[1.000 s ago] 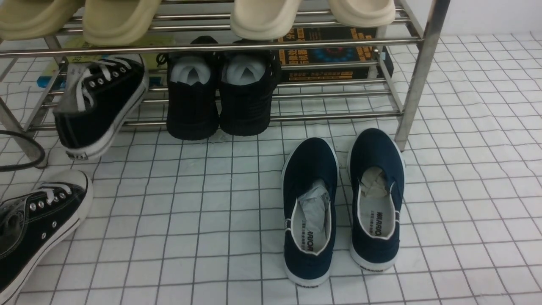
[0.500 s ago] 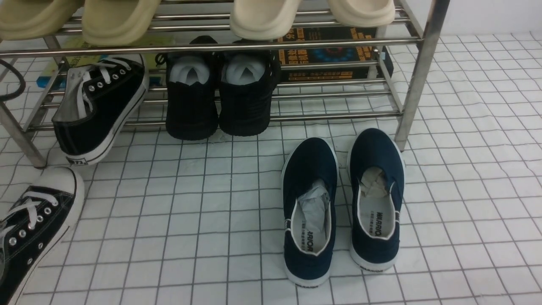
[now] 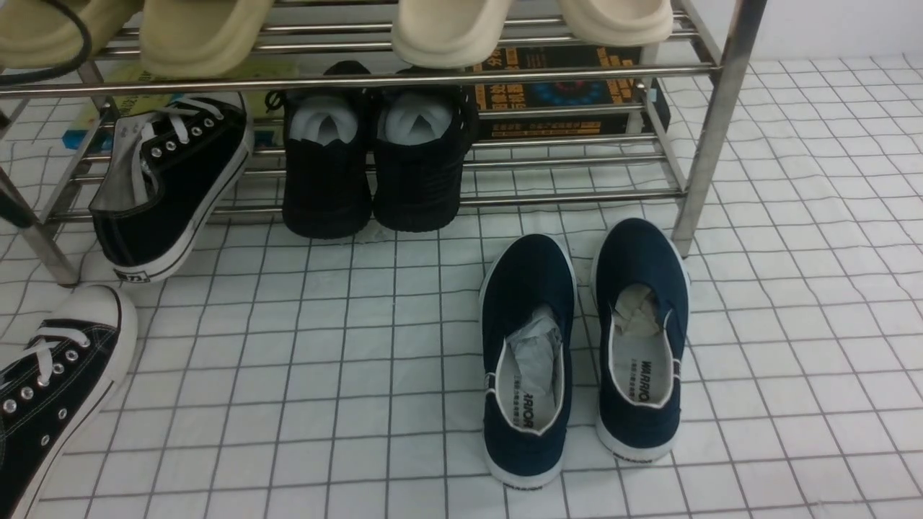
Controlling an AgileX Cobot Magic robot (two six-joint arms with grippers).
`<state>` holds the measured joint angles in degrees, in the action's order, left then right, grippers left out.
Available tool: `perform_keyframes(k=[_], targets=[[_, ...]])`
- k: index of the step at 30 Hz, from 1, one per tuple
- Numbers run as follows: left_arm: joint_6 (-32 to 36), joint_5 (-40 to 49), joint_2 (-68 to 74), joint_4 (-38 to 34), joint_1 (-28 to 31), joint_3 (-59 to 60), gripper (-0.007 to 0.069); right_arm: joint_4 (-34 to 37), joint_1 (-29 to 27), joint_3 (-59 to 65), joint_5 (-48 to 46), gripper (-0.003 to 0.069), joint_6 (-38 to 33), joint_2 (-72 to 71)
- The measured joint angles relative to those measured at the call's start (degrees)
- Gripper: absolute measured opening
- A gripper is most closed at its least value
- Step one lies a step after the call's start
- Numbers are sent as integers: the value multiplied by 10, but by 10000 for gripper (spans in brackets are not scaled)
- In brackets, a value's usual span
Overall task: Take the shoes off the shelf with your hand from the white checkered tablecloth.
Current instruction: 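Grasp the leftmost shoe on the bottom shelf of the shoe rack with the left gripper, then set the held shoe down on the floor in front of the rack with the left gripper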
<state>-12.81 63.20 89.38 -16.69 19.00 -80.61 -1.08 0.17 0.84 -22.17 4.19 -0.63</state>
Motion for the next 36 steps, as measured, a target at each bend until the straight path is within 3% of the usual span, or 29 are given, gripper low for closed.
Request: perform_keyframes(k=[6, 20, 27, 36], targets=[[-1, -53, 86, 44, -60, -84, 349, 0, 0, 0, 0, 239, 0, 0], [-19, -87, 191, 74, -82, -119, 327, 0, 0, 0, 0, 239, 0, 0], [-19, -63, 197, 79, -84, -120, 35, 0, 0, 0, 0, 239, 0, 0], [-66, 72, 105, 146, -84, -117, 17, 0, 0, 0, 0, 239, 0, 0]])
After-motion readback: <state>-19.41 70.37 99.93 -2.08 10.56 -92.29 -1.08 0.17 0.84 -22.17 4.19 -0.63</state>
